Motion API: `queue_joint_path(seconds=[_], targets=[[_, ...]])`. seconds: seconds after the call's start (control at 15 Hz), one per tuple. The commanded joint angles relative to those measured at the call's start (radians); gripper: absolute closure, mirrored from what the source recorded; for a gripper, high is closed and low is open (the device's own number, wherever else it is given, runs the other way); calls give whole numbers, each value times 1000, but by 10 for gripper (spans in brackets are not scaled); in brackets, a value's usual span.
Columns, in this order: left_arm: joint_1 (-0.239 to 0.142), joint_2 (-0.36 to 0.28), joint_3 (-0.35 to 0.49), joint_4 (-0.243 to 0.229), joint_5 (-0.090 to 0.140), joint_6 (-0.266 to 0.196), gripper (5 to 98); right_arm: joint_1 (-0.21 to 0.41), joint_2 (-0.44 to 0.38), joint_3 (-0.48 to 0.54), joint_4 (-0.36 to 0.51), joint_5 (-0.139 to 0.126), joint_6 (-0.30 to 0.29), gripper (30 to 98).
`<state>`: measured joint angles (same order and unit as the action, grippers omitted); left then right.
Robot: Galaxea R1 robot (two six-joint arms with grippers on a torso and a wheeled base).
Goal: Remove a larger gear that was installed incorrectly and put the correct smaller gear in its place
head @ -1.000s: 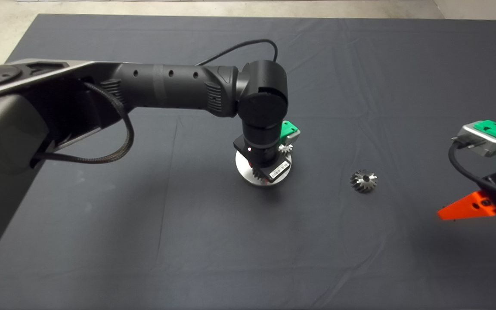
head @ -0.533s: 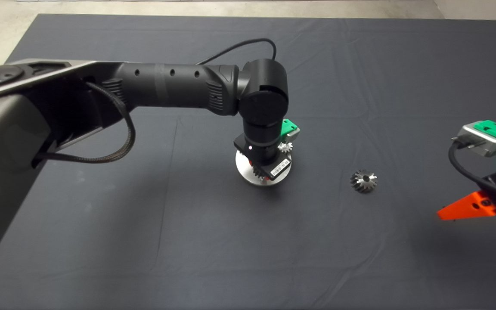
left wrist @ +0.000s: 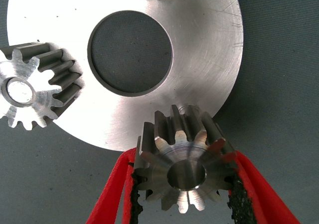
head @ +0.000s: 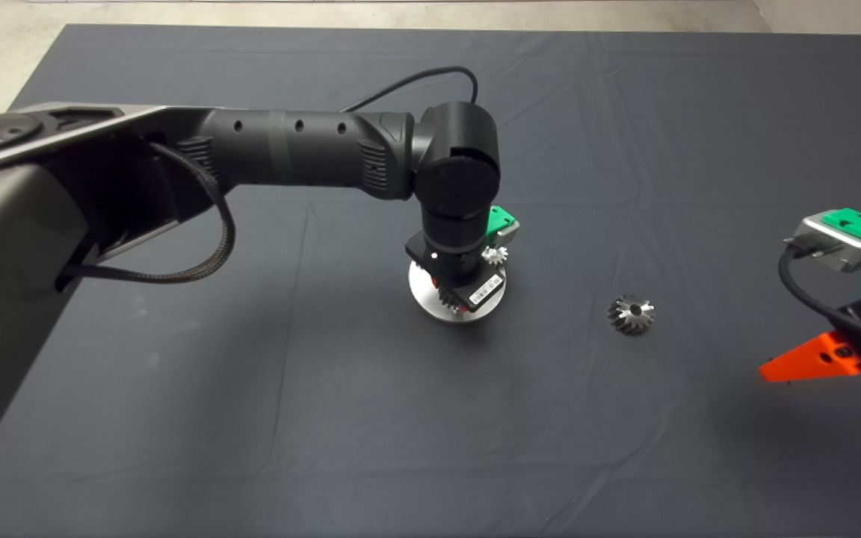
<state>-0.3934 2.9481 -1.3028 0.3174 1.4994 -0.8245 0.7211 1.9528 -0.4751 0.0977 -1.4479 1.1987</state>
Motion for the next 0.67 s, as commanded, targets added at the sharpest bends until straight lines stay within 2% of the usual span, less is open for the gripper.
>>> queue_joint_path(seconds=[0.0,0.6], targets=[[-18,7,5,-15,-1,-4,689,23,-2,1,34,1,5,504],[-18,6,14,-15,-2,-8,689,23,-2,1,36,1,5,504]])
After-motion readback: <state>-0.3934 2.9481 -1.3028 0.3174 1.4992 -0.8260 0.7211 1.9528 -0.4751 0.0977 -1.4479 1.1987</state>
